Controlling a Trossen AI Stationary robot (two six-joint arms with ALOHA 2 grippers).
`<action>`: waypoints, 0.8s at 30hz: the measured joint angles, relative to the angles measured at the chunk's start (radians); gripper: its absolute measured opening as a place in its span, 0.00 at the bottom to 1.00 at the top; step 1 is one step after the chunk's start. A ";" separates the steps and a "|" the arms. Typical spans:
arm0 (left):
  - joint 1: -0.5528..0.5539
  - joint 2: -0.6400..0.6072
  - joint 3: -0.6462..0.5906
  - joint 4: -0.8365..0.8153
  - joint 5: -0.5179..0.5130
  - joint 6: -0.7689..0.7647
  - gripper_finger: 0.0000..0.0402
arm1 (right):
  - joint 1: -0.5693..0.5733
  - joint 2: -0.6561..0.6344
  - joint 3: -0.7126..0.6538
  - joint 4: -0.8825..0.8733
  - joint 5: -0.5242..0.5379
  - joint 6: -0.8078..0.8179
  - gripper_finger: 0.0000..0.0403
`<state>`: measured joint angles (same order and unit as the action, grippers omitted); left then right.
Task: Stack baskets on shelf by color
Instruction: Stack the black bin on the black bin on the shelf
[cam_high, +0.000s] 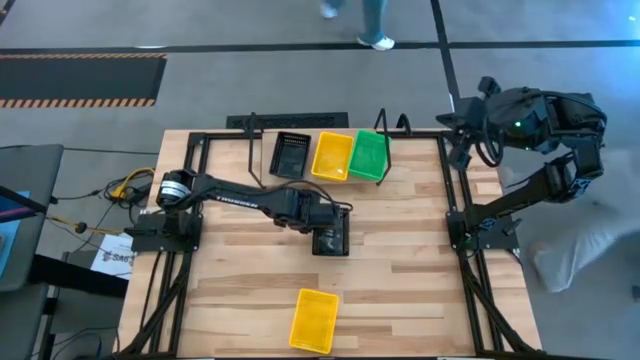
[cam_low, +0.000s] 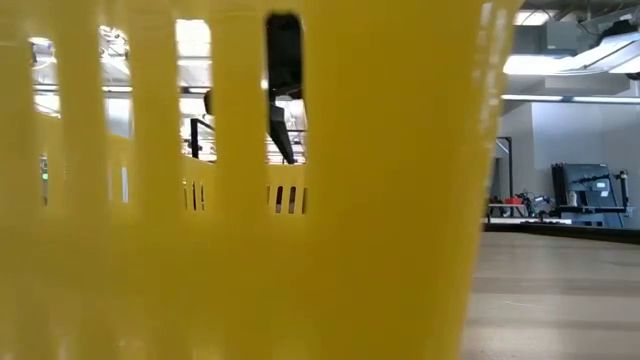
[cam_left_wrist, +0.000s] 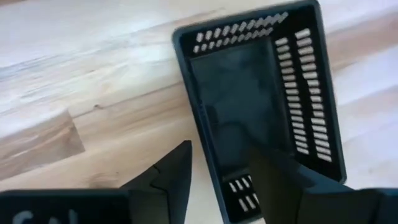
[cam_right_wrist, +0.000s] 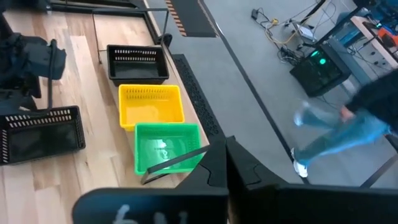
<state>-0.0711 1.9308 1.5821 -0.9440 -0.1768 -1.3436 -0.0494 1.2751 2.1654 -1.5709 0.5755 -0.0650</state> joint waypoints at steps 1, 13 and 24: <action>0.003 0.000 -0.003 0.001 0.000 -0.005 0.36 | 0.000 -0.004 0.000 0.000 0.000 0.000 0.01; 0.004 0.002 -0.096 0.074 0.021 -0.130 0.37 | 0.000 -0.034 0.000 0.000 0.002 -0.018 0.01; 0.005 0.023 -0.152 0.238 0.032 -0.132 0.37 | 0.000 -0.040 0.000 0.000 0.002 -0.036 0.01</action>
<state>-0.0662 1.9542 1.4305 -0.7055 -0.1450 -1.4754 -0.0494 1.2355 2.1654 -1.5710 0.5770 -0.1008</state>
